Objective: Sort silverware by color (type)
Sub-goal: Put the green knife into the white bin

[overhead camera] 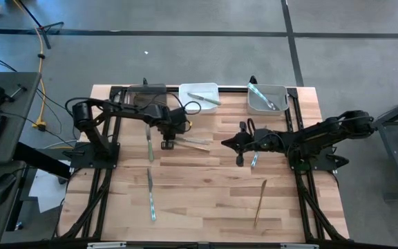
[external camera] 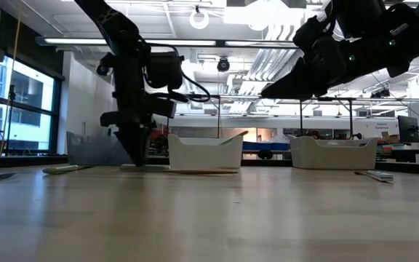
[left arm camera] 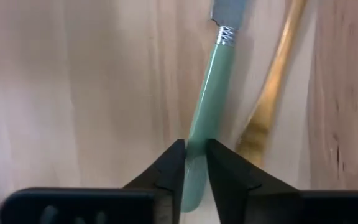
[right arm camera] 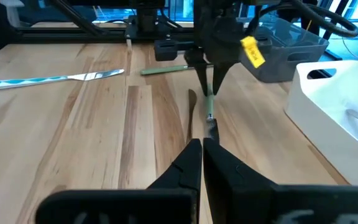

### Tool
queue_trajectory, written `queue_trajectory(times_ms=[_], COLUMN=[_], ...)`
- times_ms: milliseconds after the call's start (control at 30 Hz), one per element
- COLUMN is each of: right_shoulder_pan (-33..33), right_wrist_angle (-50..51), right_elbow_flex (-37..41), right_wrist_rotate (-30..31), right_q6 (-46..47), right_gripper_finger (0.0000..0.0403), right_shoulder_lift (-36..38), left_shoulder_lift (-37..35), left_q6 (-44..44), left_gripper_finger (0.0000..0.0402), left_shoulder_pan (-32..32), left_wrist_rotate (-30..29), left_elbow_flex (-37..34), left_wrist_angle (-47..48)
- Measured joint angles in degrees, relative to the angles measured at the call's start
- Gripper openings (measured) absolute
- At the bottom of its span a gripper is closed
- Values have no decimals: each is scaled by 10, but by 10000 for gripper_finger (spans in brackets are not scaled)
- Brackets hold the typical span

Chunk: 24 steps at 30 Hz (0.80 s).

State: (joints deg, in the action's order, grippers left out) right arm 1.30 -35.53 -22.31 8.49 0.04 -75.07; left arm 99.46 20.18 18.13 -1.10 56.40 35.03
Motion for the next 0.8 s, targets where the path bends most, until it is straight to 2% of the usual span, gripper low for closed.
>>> queue_trajectory(times_ms=[233,433,567,800], right_shoulder_pan=[0,0,0,0], right_wrist_angle=[1,1,1,3], right_elbow_flex=[0,0,0,0], right_wrist_rotate=[0,0,0,0], right_q6=[-4,-5,-5,-5], right_gripper_finger=[1,1,1,1], right_shoulder_lift=[0,0,0,0], left_shoulder_lift=[0,-1,9,42], left_q6=[24,7,-5,12], left_gripper_finger=[125,150,146,105], left_shoulder_pan=[-26,-13,3,21], left_wrist_rotate=[-55,-56,-53,-12], left_elbow_flex=[0,1,1,5], left_wrist_angle=[25,47,46,52])
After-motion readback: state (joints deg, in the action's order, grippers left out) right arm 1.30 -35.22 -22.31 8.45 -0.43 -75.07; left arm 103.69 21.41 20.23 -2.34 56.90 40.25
